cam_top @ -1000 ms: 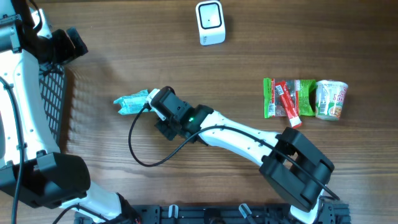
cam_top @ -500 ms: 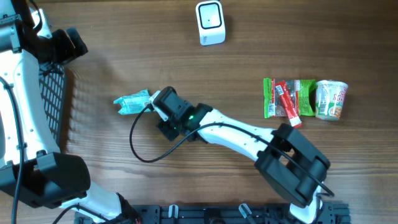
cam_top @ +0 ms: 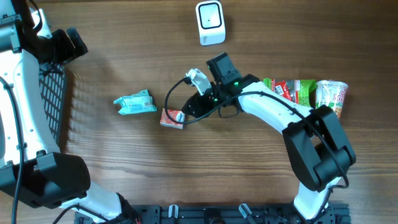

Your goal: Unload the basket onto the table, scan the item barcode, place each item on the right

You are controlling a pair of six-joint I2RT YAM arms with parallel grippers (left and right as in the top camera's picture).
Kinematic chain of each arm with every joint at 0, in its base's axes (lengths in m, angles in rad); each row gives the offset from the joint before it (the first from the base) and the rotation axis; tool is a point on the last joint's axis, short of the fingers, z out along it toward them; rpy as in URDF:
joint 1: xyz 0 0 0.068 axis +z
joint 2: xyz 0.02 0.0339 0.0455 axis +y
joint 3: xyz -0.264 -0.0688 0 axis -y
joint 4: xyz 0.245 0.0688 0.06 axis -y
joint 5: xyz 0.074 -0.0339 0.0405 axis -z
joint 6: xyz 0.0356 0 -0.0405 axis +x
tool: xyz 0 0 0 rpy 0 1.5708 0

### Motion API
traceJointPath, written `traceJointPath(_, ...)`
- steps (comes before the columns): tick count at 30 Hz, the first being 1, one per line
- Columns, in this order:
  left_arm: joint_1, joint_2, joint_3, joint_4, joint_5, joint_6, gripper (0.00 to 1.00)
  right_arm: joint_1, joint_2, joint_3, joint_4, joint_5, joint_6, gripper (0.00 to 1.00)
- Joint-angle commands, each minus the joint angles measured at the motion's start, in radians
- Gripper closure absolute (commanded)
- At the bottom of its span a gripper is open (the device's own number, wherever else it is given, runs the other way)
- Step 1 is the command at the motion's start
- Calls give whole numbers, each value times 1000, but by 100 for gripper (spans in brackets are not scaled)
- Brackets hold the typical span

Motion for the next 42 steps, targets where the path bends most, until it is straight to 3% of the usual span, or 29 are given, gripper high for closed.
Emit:
traceJointPath(1,5,0,-3,1,12,5,0,24,73,-18,58,-104,-21,50)
traceJointPath(14,5,0,-3,1,12,5,0,61,90,-61,154,-16,-21,54)
traceJointPath(18,5,0,-3,1,12,5,0,61,89,-61,137,-102,115,60)
traceJointPath(21,5,0,-3,1,12,5,0,67,80,-61,105,-155,114,61)
traceJointPath(23,5,0,-3,1,12,5,0,68,78,-61,146,-117,119,60)
traceJointPath(24,5,0,-3,1,12,5,0,68,78,-61,168,-45,153,52)
traceJointPath(27,4,0,-3,1,12,5,0,68,78,-61,219,104,193,46)
traceJointPath(34,5,0,-3,1,12,5,0,134,103,-62,242,168,218,48)
traceJointPath(40,4,0,-3,1,12,5,0,165,105,-62,237,192,223,66)
traceJointPath(42,4,0,-3,1,12,5,0,165,105,-62,224,232,238,78)
